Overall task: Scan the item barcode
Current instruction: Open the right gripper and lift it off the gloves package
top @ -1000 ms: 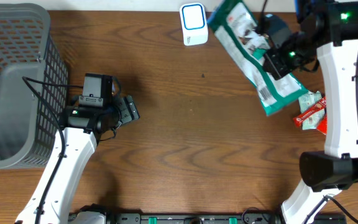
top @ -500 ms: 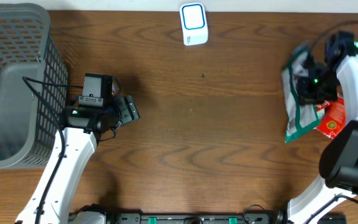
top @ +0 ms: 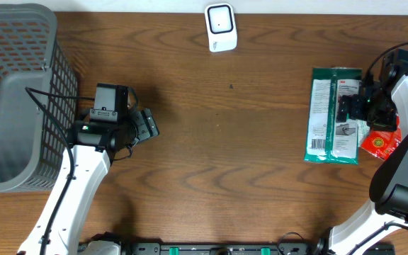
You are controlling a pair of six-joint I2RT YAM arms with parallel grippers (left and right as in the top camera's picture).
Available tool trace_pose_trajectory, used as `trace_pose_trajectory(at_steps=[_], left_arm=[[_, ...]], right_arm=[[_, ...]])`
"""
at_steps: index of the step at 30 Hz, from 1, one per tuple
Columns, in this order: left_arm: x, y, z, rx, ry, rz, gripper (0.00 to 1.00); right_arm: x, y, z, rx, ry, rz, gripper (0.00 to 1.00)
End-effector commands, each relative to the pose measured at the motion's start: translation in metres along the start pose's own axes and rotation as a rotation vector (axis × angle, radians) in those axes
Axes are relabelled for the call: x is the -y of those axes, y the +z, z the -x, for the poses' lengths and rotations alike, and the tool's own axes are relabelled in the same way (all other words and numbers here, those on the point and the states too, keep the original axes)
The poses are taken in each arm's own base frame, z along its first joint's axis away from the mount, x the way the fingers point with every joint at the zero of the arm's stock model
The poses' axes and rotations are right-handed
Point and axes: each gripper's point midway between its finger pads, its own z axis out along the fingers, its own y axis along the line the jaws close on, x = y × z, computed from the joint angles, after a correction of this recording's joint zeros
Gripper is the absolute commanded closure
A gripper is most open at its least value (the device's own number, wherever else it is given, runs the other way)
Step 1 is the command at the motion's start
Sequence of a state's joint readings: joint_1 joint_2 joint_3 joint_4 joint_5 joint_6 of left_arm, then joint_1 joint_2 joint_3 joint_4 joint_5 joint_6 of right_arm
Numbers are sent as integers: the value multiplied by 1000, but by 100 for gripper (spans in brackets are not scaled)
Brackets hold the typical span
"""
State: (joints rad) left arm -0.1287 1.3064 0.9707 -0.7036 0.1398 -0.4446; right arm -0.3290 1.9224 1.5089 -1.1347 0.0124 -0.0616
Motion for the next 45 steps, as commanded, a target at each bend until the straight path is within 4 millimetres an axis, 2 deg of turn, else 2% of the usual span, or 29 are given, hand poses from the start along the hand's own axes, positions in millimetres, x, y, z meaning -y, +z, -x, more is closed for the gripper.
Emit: trace_pose_trajectory(at_steps=[1, 35, 36, 40, 45], left_arm=[[-2, 0, 2, 5, 1, 9, 15], [-2, 0, 2, 5, 1, 9, 15], [-2, 0, 2, 5, 1, 9, 15], [-2, 0, 2, 5, 1, 9, 15], [-2, 0, 2, 5, 1, 9, 15]], right_arm=[[5, -2, 0, 8, 18, -20, 1], [5, -4, 2, 19, 17, -21, 1], [5, -7, 2, 26, 17, -22, 1], [6, -37, 4, 115, 19, -27, 1], [6, -103, 0, 303, 22, -37, 1]])
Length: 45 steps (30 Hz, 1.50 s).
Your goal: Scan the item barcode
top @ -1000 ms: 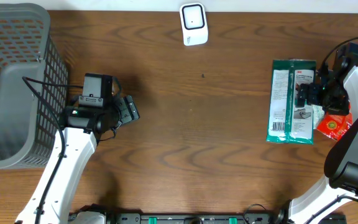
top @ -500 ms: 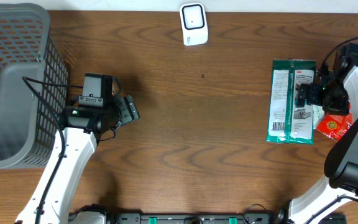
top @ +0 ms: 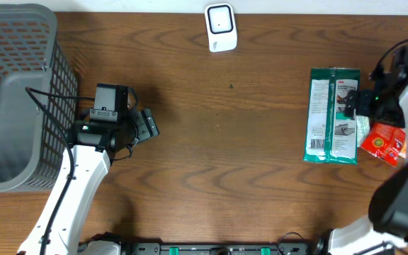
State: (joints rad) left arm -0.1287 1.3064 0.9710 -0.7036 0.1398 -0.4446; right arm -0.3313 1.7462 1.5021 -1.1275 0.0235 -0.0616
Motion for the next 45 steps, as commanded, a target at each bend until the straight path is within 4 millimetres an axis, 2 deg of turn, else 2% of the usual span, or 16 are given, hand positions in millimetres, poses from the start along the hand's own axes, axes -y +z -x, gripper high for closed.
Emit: trace_pose_trajectory(at_steps=[1, 6, 9, 10, 11, 13, 17, 21, 22, 25, 29, 31, 38, 42, 45], left_arm=[[-2, 0, 1, 5, 1, 9, 15], [-2, 0, 1, 5, 1, 9, 15], [-2, 0, 1, 5, 1, 9, 16], [-2, 0, 1, 5, 1, 9, 15], [-2, 0, 1, 5, 1, 9, 15], [-2, 0, 2, 5, 1, 9, 15], [-2, 0, 2, 5, 1, 9, 15], [-2, 0, 2, 5, 1, 9, 15], [-2, 0, 1, 5, 1, 9, 15], [-2, 0, 1, 5, 1, 9, 15], [-2, 0, 1, 5, 1, 9, 15], [-2, 0, 2, 5, 1, 9, 15], [-2, 0, 1, 5, 1, 9, 15], [-2, 0, 2, 5, 1, 9, 15], [-2, 0, 1, 5, 1, 9, 15]], right_arm=[[3, -53, 5, 154, 18, -18, 1], [5, -119, -2, 346, 23, -28, 1], [5, -150, -10, 435, 25, -33, 1], [4, -165, -15, 482, 24, -35, 1], [3, -171, -16, 499, 21, -34, 1], [-3, -190, -24, 559, 6, -29, 1], [-28, -233, -46, 699, -71, 15, 1], [-48, -261, -67, 792, -140, 65, 1], [-51, -270, -78, 820, -157, 79, 1], [-54, -280, -99, 851, -182, 99, 1], [-48, -286, -124, 865, -180, 100, 1], [-43, -290, -131, 888, -172, 82, 1], [-49, -305, -174, 1000, -205, 169, 1], [-48, -296, -193, 1031, -223, 185, 1], [-50, -281, -205, 1046, -249, 212, 1]])
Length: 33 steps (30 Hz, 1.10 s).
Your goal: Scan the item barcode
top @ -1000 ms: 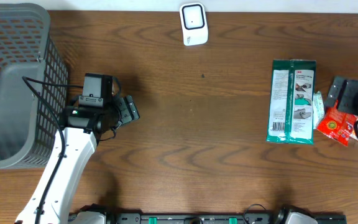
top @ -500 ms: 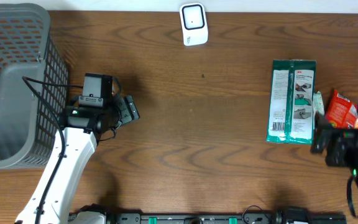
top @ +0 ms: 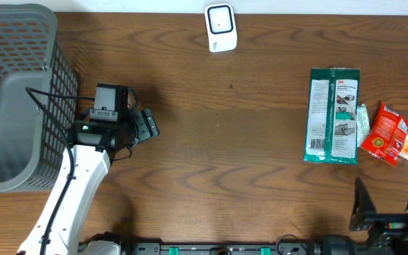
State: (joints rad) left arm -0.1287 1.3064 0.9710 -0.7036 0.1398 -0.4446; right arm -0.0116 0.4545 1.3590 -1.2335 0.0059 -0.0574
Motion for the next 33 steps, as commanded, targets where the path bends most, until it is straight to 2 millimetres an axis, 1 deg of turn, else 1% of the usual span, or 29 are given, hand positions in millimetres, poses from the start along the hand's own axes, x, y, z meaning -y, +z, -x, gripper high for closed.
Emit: trace_pose_trajectory(at_steps=[1, 4, 6, 10, 15, 18, 21, 23, 27, 29, 32, 33], left_arm=[[-2, 0, 1, 5, 1, 9, 15], [-2, 0, 2, 5, 1, 9, 15], [-2, 0, 1, 5, 1, 9, 15], [-2, 0, 2, 5, 1, 9, 15], [-2, 0, 1, 5, 1, 9, 15], [-2, 0, 1, 5, 1, 9, 15], [-2, 0, 1, 5, 1, 9, 15], [-2, 0, 2, 5, 1, 9, 15], [-2, 0, 1, 5, 1, 9, 15], [-2, 0, 1, 5, 1, 9, 15], [-2, 0, 1, 5, 1, 9, 15], [-2, 0, 1, 5, 1, 9, 15]], right_arm=[[-8, 2, -23, 14, 1, 51, 1], [-11, 11, -37, 50, -3, 66, 1], [-13, 24, -47, 99, -2, 66, 1], [-14, 44, -51, 201, 1, 62, 1], [-16, 66, -47, 365, 6, 59, 1], [-18, 81, -39, 446, 8, 61, 1], [-22, 94, -27, 597, 8, 73, 1], [-22, 101, -28, 643, 9, 70, 1], [-24, 122, -48, 674, 10, 66, 1], [-24, 128, -54, 686, 12, 65, 1], [-26, 140, -71, 710, 11, 69, 1], [-26, 143, -75, 693, 10, 69, 1]])
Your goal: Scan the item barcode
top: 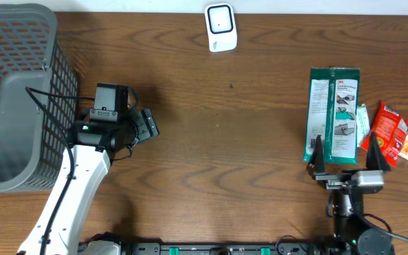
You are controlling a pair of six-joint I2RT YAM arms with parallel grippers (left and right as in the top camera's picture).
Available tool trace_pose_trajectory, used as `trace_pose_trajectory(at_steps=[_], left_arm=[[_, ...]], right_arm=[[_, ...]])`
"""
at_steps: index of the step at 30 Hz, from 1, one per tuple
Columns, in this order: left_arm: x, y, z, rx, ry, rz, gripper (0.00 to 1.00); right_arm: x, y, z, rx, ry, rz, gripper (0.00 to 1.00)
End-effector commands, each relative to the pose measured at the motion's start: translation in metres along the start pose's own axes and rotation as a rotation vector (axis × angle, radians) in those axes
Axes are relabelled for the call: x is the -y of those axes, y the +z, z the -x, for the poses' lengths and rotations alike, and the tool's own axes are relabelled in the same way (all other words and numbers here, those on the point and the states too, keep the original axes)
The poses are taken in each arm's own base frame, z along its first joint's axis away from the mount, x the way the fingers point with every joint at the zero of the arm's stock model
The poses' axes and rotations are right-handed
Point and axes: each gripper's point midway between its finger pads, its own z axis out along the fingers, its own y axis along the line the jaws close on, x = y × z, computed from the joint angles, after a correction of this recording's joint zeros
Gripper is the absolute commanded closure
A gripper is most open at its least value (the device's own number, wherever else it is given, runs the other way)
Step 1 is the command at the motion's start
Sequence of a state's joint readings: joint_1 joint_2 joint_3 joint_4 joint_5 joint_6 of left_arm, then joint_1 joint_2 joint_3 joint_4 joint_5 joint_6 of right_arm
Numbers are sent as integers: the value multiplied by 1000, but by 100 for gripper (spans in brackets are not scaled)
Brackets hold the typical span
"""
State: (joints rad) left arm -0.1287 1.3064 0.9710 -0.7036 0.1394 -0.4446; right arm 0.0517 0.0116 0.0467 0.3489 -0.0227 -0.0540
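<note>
A green packaged item (333, 115) lies flat on the right side of the wooden table, label side up. The white barcode scanner (220, 27) stands at the far edge, centre. My right gripper (346, 157) is just in front of the package's near end. It is open, with its fingers (317, 156) spread wide and nothing between them. My left gripper (147, 125) rests on the left side of the table, far from the package. Its fingers lie close together and hold nothing.
A grey mesh basket (20, 42) fills the far left corner, right beside the left arm. A red snack packet (388, 133) and a small clear packet (363, 120) lie against the right side of the green package.
The right arm was low in the front right corner. It now stands at the near end of the green package with its fingers spread wide. Package, packets and left arm have not moved.
The right gripper was first over the package's right edge, beside the red packet, and remained there at the second moment. It then sat in the front right corner, leaving the package flat in place. Now it is open at the package's near end.
</note>
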Motion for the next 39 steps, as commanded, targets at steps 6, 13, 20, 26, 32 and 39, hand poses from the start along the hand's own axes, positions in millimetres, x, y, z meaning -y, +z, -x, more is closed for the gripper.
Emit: trace_pose_trajectory(at_steps=[6, 13, 20, 26, 32, 39], left_arm=[[-2, 0, 1, 4, 1, 9, 15], [-2, 0, 1, 4, 1, 9, 15], [-2, 0, 1, 4, 1, 9, 15], [-2, 0, 1, 4, 1, 9, 15], [-2, 0, 1, 4, 1, 9, 15], [-2, 0, 1, 4, 1, 9, 15]], right_arm=[[-2, -6, -54, -178, 21, 7, 1], [-6, -27, -119, -458, 41, 17, 1], [5, -26, -116, -444, 117, -66, 1], [5, -27, -119, -455, 115, -68, 1], [5, -27, -119, -455, 115, -68, 1], [5, -27, -119, -455, 115, -67, 1]])
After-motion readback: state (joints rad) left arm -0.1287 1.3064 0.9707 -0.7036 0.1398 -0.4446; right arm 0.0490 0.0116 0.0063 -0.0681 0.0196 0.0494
